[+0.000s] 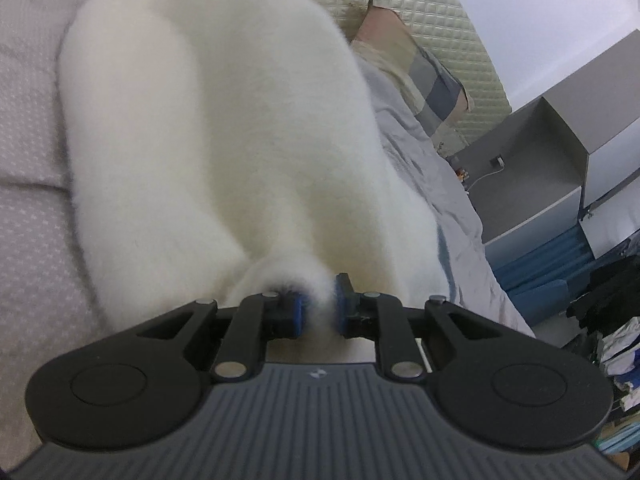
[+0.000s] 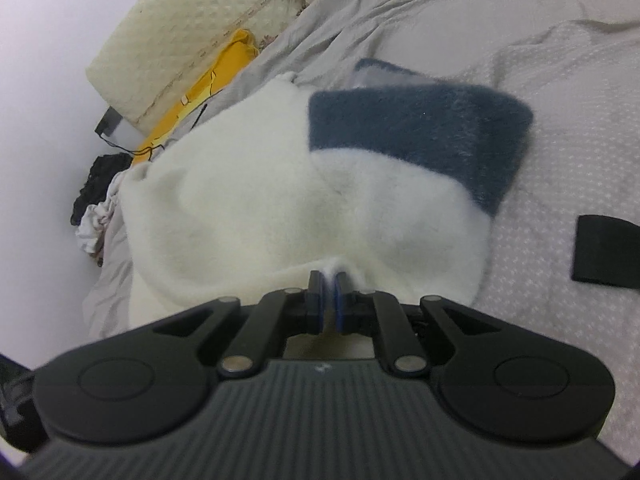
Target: Fold large clothes
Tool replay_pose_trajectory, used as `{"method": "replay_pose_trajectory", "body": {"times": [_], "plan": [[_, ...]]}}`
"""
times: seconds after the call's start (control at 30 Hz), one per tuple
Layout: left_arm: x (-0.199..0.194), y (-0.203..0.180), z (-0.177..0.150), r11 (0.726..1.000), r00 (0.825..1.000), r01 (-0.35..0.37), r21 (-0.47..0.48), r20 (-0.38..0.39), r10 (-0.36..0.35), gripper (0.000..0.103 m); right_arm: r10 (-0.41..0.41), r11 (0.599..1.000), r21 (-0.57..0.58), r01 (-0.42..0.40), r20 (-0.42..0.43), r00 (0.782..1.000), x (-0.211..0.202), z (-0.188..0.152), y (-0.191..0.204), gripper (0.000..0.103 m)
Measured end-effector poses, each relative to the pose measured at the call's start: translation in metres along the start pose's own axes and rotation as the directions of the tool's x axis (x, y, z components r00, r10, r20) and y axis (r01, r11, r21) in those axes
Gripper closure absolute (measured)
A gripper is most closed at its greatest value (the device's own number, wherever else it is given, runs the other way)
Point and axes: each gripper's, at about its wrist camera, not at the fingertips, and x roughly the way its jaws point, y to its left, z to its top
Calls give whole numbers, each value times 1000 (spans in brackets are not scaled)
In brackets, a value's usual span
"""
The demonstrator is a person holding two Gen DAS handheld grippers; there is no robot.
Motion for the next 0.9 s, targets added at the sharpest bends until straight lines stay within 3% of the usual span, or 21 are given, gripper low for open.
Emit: {"method": "replay_pose_trajectory", "body": {"times": [0.27,0.37,0.4,0.43,0.53,0.63,0.73,0.8,0.9], "plan": [[-10,5,4,998,999,49,-34,-3,-49,79,24,998,50,-24,1,1000,-6,0,-5,93],[-26,0,0,995,996,85,-46,13,-85,61,34,998,62,-34,8,999,-16,-1,-3,88],[-33,-1,-2,994,995,100,-47,23,-99,51,40,997,70,-40,10,999,-20,-1,-4,83],[-40,-3,-5,993,993,111,-47,37,-109,45,51,996,78,-52,12,999,-24,-2,-4,71],[-62,-12,-12,991,989,131,-17,63,-130,36,87,992,87,-88,11,996,-35,-7,-1,45],[-84,-12,-16,994,989,106,-13,105,-104,27,112,990,89,-112,8,994,-47,-12,0,33],[-107,-5,-16,995,984,89,-39,161,-82,26,98,992,77,-100,23,995,-60,-14,0,23],[-123,3,-15,995,977,77,-65,206,-62,24,98,992,71,-102,52,994,-71,-13,0,22],[-135,17,-17,990,970,-3,-144,238,38,23,90,990,95,-102,120,989,-86,-7,-8,22]]}}
